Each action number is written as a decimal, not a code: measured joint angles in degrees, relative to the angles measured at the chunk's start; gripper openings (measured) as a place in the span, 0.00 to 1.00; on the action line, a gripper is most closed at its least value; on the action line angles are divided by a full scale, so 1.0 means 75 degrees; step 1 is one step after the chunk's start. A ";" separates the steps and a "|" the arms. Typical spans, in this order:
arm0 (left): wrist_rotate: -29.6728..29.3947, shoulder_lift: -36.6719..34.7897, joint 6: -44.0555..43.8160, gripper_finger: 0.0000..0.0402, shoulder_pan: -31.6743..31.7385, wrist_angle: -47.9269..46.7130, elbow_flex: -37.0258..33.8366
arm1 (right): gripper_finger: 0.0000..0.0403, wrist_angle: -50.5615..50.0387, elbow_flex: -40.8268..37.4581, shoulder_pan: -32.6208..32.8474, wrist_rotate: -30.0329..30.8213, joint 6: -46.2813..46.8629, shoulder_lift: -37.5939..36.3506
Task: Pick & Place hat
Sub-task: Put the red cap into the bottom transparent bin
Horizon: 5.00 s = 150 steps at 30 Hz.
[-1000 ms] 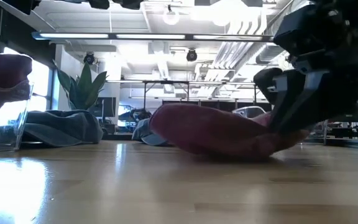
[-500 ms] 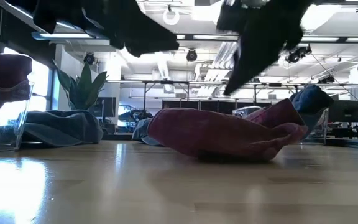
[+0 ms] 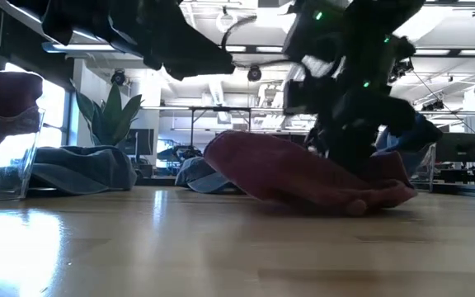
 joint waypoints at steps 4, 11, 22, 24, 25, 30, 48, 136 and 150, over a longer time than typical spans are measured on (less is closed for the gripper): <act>-0.0150 0.0095 -0.0002 0.42 0.0003 -0.0039 0.0005 | 0.07 -0.0052 0.0001 0.0462 0.0735 0.0387 -0.0574; -0.0432 0.0674 -0.0026 0.42 0.0214 0.0466 0.0017 | 0.02 -0.0317 0.0004 0.1276 0.2086 0.1832 -0.1481; -0.0008 0.2558 -0.0172 0.42 0.0977 0.1990 0.0270 | 0.03 -0.0345 0.0010 0.2513 0.0776 0.1820 -0.1551; 0.0227 0.2843 -0.0233 0.42 0.1094 0.1807 0.0577 | 0.02 -0.0310 0.0010 0.2655 0.0632 0.1838 -0.1551; 0.0391 0.2953 -0.0306 0.42 0.1145 0.1691 0.0730 | 0.01 -0.0310 0.0010 0.2708 0.0533 0.1858 -0.1551; 0.1198 0.3729 -0.0299 0.42 0.1200 0.0505 0.1792 | 0.05 -0.0278 0.0010 0.2925 0.0310 0.1931 -0.1551; 0.0113 0.3482 0.0738 0.42 -0.0180 -0.2524 0.3362 | 0.04 -0.3640 0.0010 0.2481 0.2369 0.6475 -0.2188; 0.0369 0.5240 0.2893 0.42 -0.0600 -0.7861 0.7146 | 0.38 -0.1630 0.0021 0.4106 0.3764 -0.2857 0.0345; -0.2160 0.3697 0.2102 0.20 -0.0930 -0.8832 0.6306 | 0.01 -0.1381 -0.0882 0.3789 0.3432 -0.0362 -0.1488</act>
